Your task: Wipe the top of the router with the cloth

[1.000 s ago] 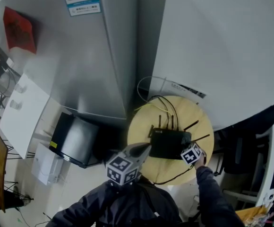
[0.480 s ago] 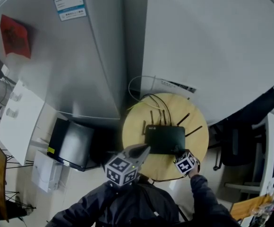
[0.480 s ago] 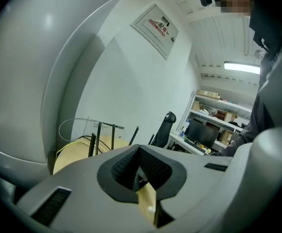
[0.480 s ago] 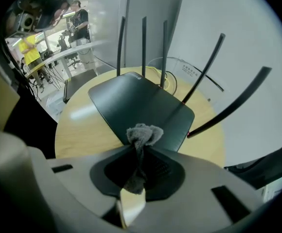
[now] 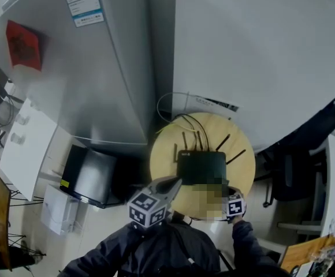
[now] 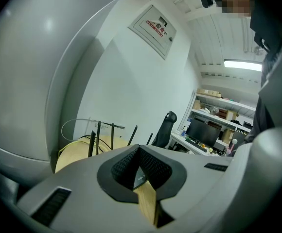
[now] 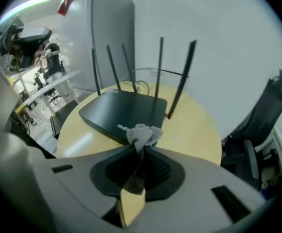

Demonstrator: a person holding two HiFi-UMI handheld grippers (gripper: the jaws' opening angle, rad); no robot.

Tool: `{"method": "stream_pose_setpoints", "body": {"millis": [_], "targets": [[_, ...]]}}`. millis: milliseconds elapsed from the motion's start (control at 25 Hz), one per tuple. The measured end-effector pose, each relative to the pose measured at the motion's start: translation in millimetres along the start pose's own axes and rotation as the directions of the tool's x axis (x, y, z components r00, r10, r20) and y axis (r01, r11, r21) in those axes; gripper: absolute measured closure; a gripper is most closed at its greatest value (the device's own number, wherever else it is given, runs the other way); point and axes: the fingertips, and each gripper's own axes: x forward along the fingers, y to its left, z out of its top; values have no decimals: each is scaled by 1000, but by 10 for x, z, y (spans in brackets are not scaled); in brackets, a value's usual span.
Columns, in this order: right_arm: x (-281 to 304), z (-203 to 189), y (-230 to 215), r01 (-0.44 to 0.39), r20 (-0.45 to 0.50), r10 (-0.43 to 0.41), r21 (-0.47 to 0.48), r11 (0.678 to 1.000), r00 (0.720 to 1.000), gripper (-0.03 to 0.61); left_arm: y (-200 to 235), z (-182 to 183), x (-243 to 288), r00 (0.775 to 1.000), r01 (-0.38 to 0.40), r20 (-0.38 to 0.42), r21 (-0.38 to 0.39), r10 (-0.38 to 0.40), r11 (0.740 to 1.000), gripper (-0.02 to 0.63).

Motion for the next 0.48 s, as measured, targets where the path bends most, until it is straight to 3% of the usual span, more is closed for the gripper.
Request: {"method": "stream_pose_setpoints", "body": {"millis": [120, 480], "targets": [[23, -204, -46, 12, -44, -8, 78, 997, 999, 508, -34, -20, -22, 1000, -2, -1, 2, 2, 1000, 612], [286, -221, 69, -28, -75, 35, 95, 995, 997, 508, -54, -65, -82, 1000, -24, -9, 11, 24, 1000, 612]]}}
